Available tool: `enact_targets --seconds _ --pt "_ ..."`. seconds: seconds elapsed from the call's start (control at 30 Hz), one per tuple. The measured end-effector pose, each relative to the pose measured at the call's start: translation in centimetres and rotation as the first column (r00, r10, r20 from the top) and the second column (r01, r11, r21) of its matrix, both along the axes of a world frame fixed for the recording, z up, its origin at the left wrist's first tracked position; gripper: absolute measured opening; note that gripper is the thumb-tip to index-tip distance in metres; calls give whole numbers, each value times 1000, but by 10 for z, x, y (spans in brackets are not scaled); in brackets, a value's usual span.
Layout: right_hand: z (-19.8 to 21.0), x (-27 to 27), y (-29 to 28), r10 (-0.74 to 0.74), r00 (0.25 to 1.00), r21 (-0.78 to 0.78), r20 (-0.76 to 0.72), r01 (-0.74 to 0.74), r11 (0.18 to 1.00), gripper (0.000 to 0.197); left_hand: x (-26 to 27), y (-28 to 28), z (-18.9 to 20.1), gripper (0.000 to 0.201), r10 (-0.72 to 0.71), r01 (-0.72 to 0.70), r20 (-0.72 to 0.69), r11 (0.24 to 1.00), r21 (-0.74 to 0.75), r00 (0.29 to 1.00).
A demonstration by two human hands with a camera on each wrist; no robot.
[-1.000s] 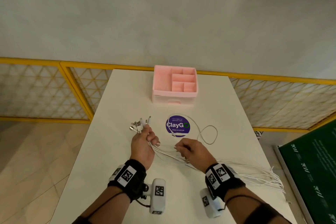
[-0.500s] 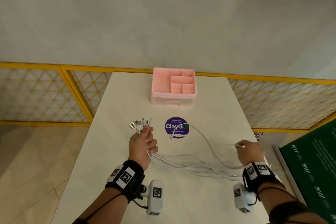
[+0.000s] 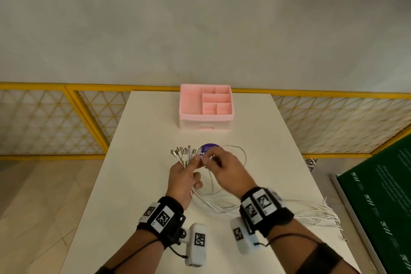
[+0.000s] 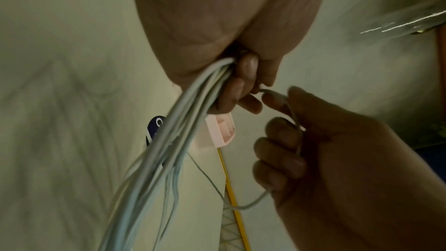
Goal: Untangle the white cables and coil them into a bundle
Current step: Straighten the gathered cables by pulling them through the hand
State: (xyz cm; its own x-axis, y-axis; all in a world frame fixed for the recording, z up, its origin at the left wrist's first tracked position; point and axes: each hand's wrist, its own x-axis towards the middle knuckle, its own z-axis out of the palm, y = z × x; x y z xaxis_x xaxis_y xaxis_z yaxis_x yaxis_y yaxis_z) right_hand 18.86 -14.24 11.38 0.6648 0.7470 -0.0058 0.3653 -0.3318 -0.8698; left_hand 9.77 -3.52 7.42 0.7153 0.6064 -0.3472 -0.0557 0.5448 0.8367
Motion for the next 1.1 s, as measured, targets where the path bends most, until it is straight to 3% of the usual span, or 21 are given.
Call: enact_targets --seconds 0.1,0.27,0.37,0.43,0.5,0.57,0.63,0.7,0.73,0.77,0.83,0.93,1.0,1.1 --pt "-16 -16 4 38 998 -45 42 -36 998 7 -5 8 -7 20 71 -74 -43 994 -79 997" --pt "-33 -18 -1 209 975 -141 79 -197 970 28 -21 17 -26 21 108 -123 -109 982 -144 988" --pt "-52 -4 -16 219 969 -240 119 -186 953 22 -25 27 -31 16 194 -214 -129 961 -174 973" --pt "-71 13 -34 122 964 -338 236 -37 940 18 -29 39 -33 16 253 -276 -137 944 -182 958" --pt "-86 33 -57 -67 932 -402 356 217 890 13 -32 50 -33 18 288 -309 -136 934 -181 948" --pt "-88 54 -79 -312 894 -427 322 432 794 7 -33 55 -31 19 288 -306 -120 935 -177 950" --pt "-80 73 -92 -426 886 -478 186 460 748 16 -31 54 -29 17 270 -286 -117 946 -153 956" --pt "-70 86 -92 -495 867 -372 -54 443 816 18 -27 48 -28 17 250 -265 -117 954 -140 961" --pt "-64 89 -91 -533 816 -259 -225 478 840 15 -26 45 -28 15 240 -255 -116 957 -139 964" --pt "-57 92 -90 -543 741 -136 -395 537 832 14 -25 43 -28 11 228 -243 -117 960 -138 967" --pt "-44 98 -89 -494 620 111 -609 684 721 16 -24 40 -25 4 192 -207 -119 970 -131 974" --pt "-26 108 -87 -559 630 339 -539 770 541 9 -24 35 -22 9 93 -105 -119 989 -100 989" --pt "-22 115 -90 -669 601 388 -438 797 463 22 -23 33 -21 14 61 -72 -133 994 -81 989" --pt "-27 128 -116 -811 415 328 -413 898 292 35 -23 36 -18 13 122 -134 -116 986 -99 986"
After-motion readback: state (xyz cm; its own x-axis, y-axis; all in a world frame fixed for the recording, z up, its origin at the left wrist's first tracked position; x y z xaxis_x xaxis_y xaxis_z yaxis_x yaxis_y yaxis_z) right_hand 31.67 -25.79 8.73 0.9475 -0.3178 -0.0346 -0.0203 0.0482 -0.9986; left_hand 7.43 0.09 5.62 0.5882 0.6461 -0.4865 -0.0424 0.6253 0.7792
